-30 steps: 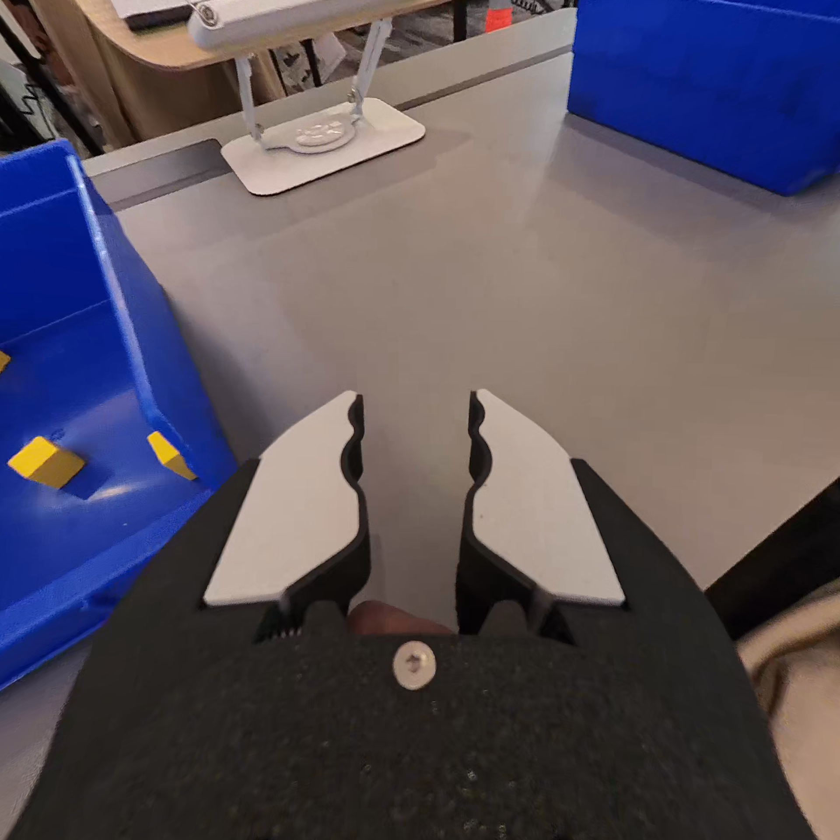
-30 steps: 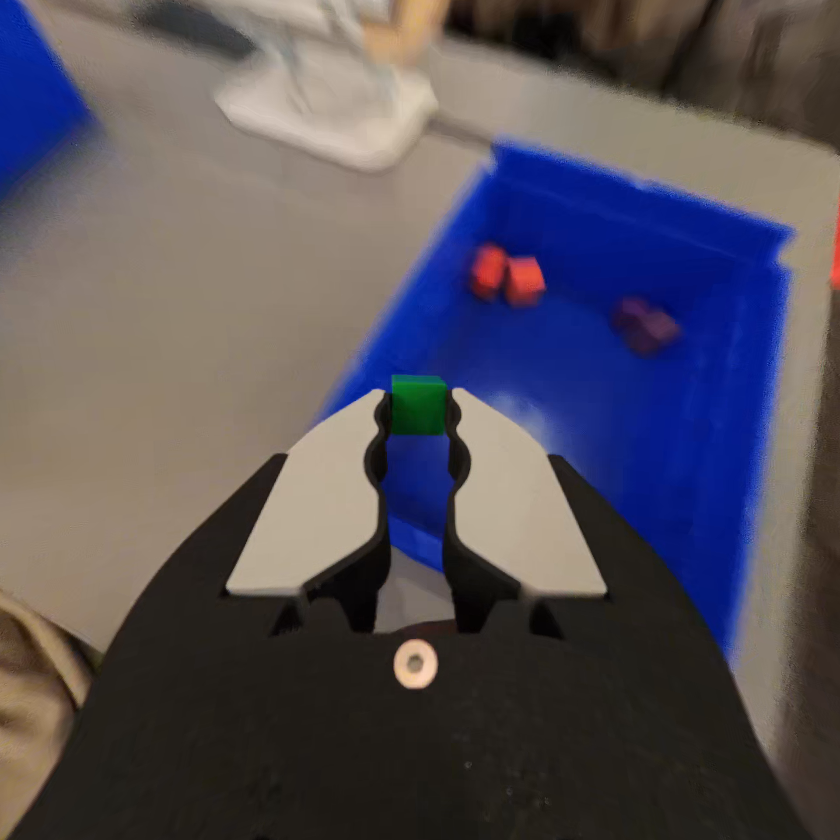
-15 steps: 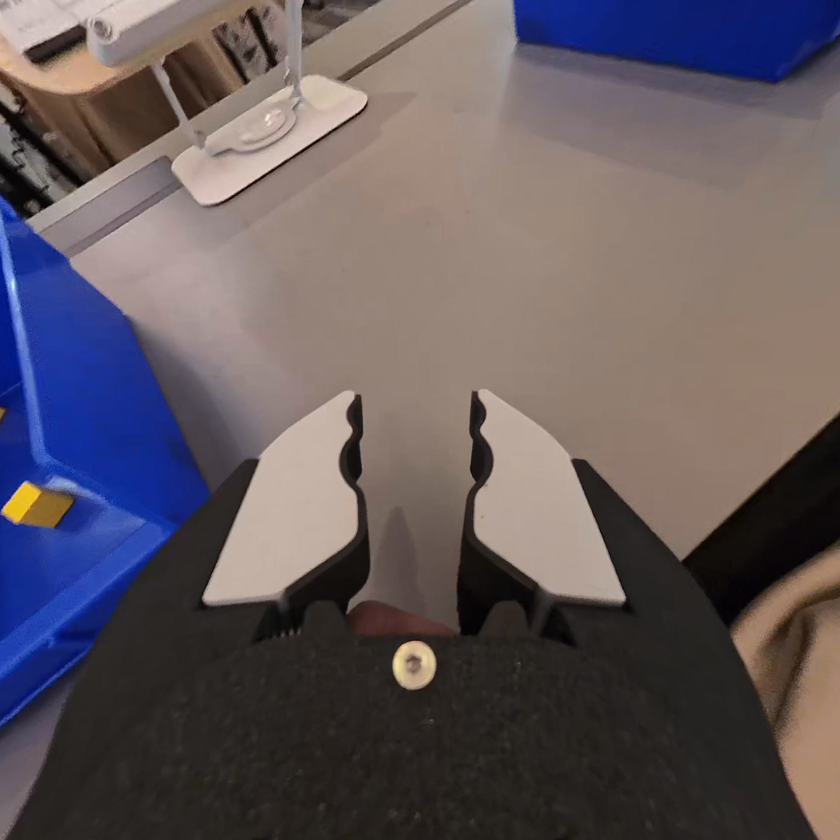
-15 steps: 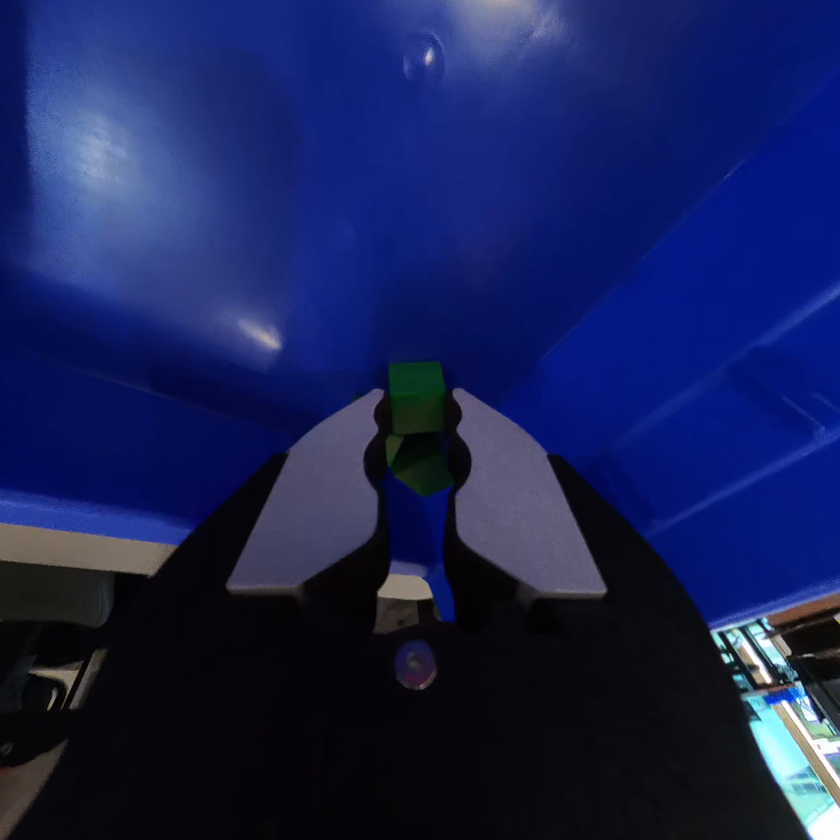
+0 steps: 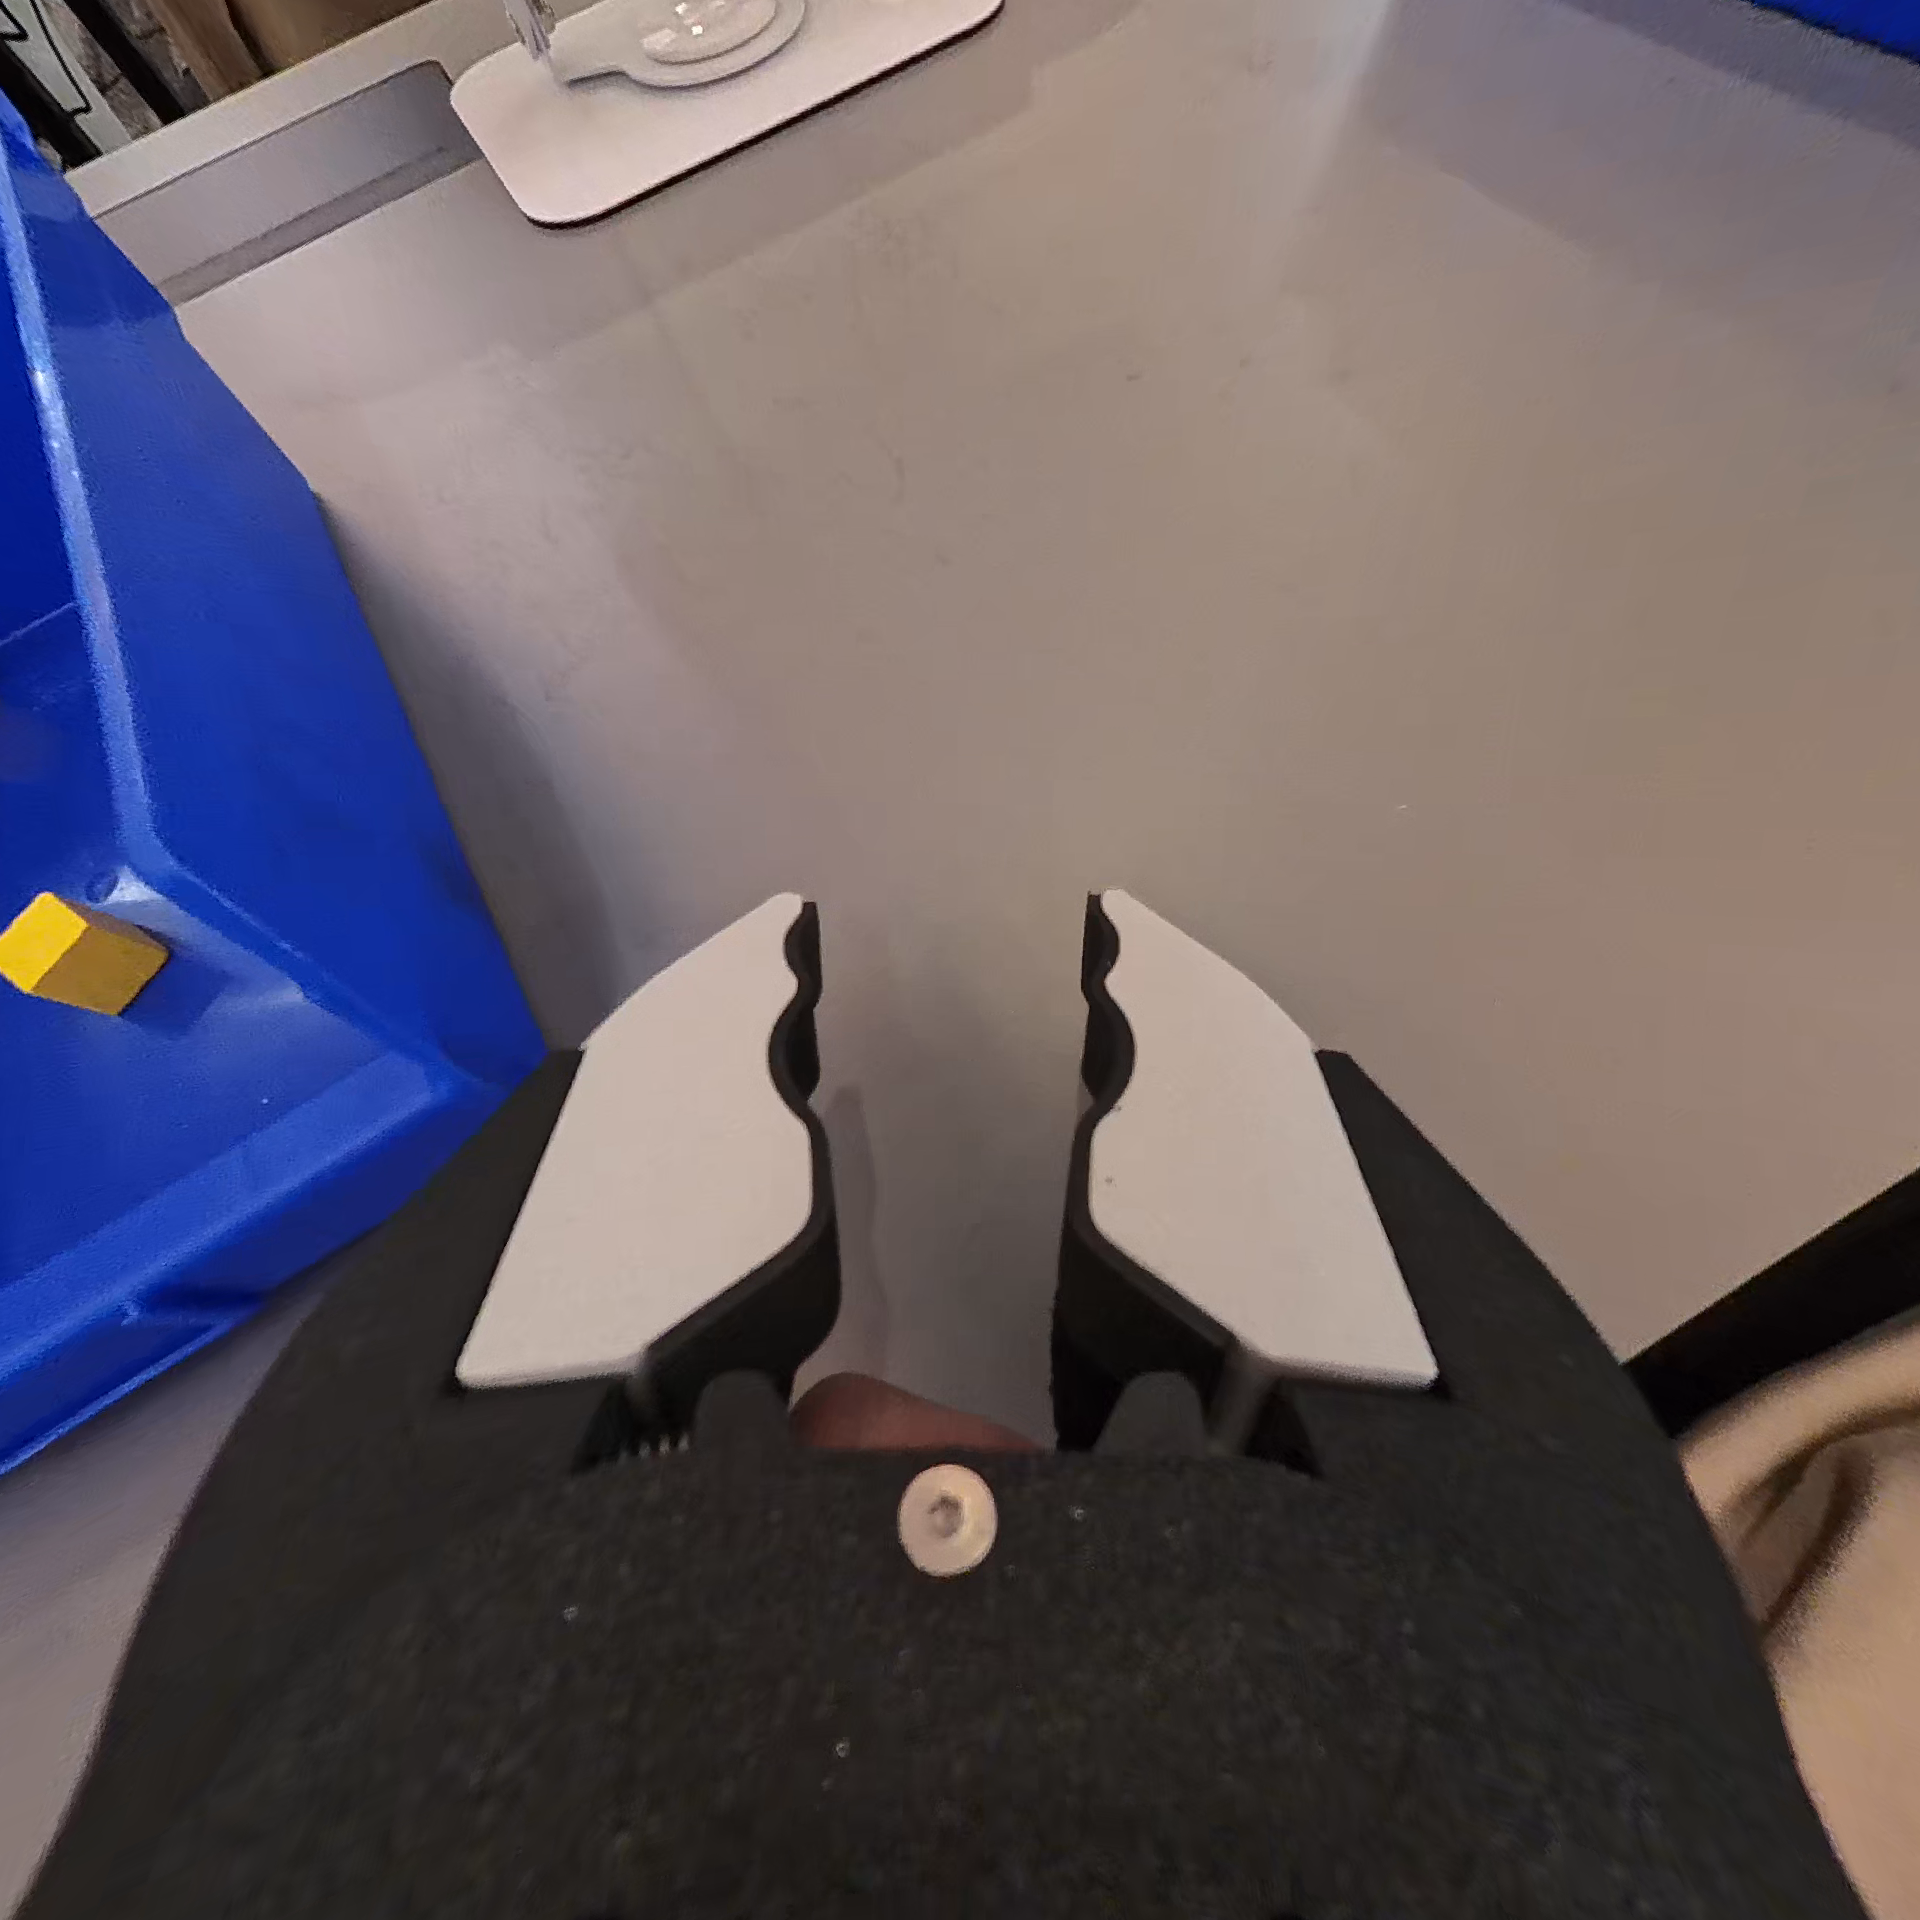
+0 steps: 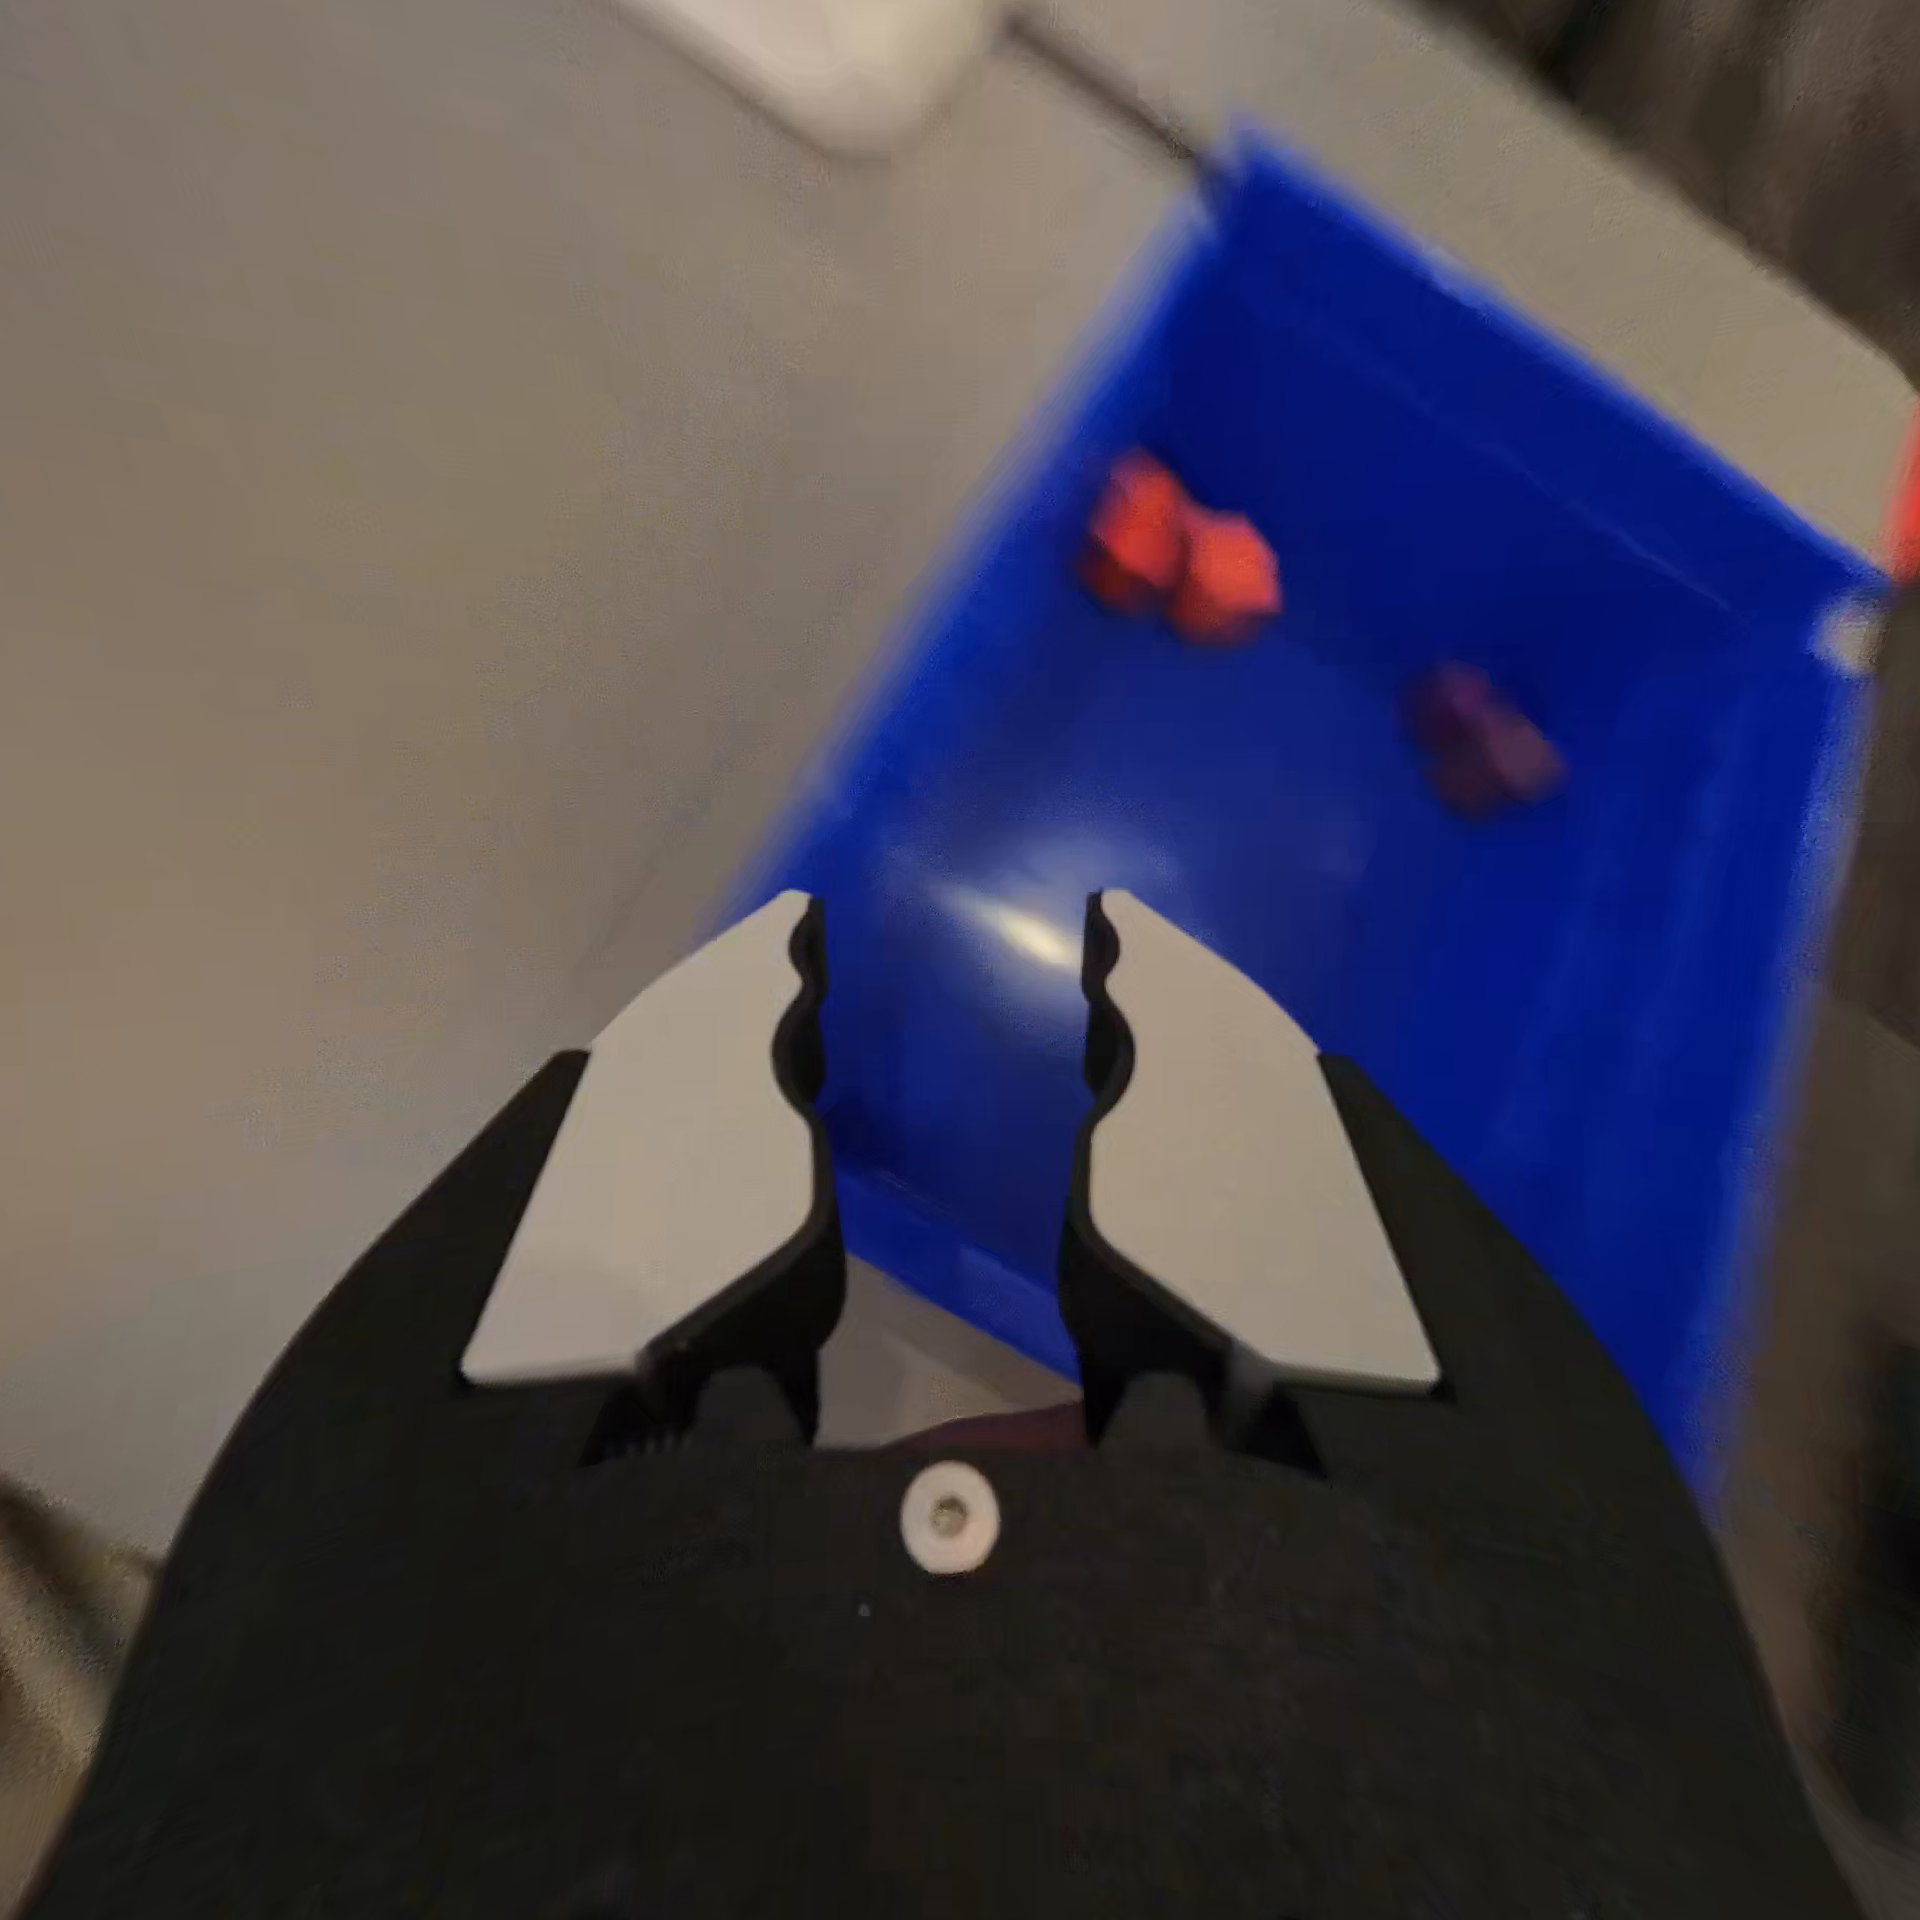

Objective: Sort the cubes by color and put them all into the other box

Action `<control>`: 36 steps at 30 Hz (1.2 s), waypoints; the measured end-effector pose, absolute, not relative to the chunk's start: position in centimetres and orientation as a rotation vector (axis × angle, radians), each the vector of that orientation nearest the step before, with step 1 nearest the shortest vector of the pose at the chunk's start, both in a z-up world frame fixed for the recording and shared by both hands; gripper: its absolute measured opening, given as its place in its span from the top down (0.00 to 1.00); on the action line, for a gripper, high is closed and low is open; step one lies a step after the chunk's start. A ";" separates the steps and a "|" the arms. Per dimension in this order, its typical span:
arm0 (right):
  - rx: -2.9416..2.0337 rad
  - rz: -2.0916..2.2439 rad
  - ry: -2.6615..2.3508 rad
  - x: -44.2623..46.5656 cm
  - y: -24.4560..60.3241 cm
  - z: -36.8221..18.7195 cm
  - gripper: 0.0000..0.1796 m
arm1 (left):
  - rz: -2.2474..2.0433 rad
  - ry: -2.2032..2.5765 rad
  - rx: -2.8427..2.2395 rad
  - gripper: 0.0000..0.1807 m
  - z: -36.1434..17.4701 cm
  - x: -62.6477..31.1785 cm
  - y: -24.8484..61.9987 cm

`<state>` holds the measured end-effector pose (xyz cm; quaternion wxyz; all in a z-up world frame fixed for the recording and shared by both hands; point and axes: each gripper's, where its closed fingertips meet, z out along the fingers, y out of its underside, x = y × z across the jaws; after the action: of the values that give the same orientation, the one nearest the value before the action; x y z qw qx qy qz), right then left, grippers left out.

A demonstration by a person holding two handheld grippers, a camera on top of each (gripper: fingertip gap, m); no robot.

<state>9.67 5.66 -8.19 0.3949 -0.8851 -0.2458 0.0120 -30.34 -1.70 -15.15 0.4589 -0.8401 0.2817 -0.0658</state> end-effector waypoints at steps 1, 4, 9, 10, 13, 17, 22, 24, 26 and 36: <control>-2.119 0.219 -0.594 6.2 4.5 -7.1 0.74 | -0.159 0.694 -2.070 0.73 -15.2 -30.3 -1.7; -1.809 0.769 -0.487 -2.3 -0.1 -5.4 0.76 | -0.156 0.696 -2.073 0.74 -15.4 -30.2 -1.7; -1.680 0.839 -0.419 -6.2 -2.9 -7.9 0.76 | -0.153 0.694 -2.052 0.74 -14.7 -29.9 -1.9; -1.691 0.816 -0.436 -6.4 -3.1 -8.4 0.77 | -0.141 0.681 -2.037 0.74 -14.0 -30.2 -1.9; -1.704 0.870 -0.434 -7.0 -3.9 -8.9 0.77 | -0.068 0.572 -1.940 0.77 -9.1 -33.3 -1.4; -1.713 0.870 -0.501 -7.7 -4.5 -9.3 0.77 | 0.031 0.606 -2.017 0.78 -5.4 -39.2 0.8; -1.710 0.841 -0.613 -8.9 -5.6 -10.3 0.78 | 0.266 1.233 -2.202 0.75 -10.2 -45.1 6.4; -1.710 0.824 -0.655 -9.4 -6.0 -10.5 0.79 | 0.232 1.432 -2.264 0.76 -12.5 -46.4 8.0; -1.693 0.815 -0.686 -9.8 -6.4 -10.3 0.79 | 0.140 1.549 -2.343 0.77 -14.3 -46.9 9.0; -1.680 0.708 -0.745 -9.4 -7.1 -10.6 0.81 | 0.053 1.605 -2.570 0.87 -18.7 -48.4 11.3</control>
<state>-9.43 -7.08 -10.64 0.5530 -0.7108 -0.3151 0.2994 -48.41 11.34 -18.71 0.0556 -0.8467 0.5289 0.0174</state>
